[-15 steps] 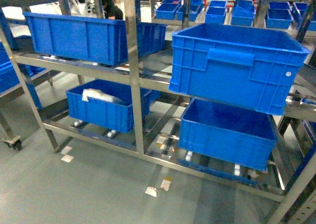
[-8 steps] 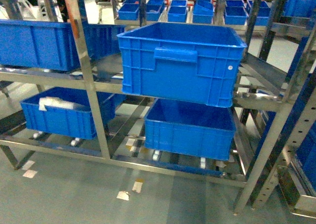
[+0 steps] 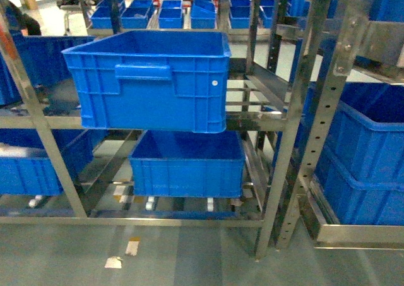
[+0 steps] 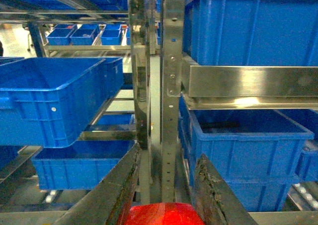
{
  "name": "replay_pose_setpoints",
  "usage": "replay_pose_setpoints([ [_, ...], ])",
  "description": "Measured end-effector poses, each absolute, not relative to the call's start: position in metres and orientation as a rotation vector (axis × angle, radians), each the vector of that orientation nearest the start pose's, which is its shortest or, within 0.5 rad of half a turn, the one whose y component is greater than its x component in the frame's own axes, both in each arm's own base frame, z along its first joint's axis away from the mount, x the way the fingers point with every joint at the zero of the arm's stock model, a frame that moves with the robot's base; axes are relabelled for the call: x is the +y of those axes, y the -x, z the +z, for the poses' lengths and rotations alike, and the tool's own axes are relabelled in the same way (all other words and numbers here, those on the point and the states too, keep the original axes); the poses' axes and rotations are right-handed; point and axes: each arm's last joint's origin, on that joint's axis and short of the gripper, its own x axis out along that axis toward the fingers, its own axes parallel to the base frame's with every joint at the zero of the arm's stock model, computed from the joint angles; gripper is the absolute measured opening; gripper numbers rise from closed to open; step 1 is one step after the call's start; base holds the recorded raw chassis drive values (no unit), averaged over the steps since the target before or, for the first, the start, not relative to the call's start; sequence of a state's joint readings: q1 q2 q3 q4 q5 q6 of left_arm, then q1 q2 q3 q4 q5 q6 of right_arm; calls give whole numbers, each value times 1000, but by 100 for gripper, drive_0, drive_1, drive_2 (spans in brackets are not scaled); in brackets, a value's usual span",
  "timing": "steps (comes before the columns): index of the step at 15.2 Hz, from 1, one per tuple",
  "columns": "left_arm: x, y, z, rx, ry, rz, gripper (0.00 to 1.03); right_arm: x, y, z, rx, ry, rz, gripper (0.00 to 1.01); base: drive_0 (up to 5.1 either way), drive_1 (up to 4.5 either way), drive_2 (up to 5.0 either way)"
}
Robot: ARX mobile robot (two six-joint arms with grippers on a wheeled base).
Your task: Pick red block from blue box to shelf
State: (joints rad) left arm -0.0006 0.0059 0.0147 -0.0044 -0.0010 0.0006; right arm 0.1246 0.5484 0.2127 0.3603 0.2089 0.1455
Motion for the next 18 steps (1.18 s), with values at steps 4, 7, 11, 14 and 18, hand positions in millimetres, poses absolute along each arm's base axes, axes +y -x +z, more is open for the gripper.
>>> replay_pose_setpoints([
  [4,0,-97,168,-5,-1,0,98,12,-141,219,-31,-150,-84,27,0,0,0],
  [7,0,-97,168,-4,-1,-1,98,12,-141,219,-31,-150,-84,27,18,18,18],
  [11,0,-97,168,-5,-1,0,98,12,-142,219,-27,-149,-81,27,160,160,160],
  [14,0,-97,168,-4,-1,3,98,12,-141,219,-31,-150,-79,27,53,53,53],
  [18,0,-97,168,-5,-1,2,98,12,-141,219,-31,-150,-80,27,0,0,0],
])
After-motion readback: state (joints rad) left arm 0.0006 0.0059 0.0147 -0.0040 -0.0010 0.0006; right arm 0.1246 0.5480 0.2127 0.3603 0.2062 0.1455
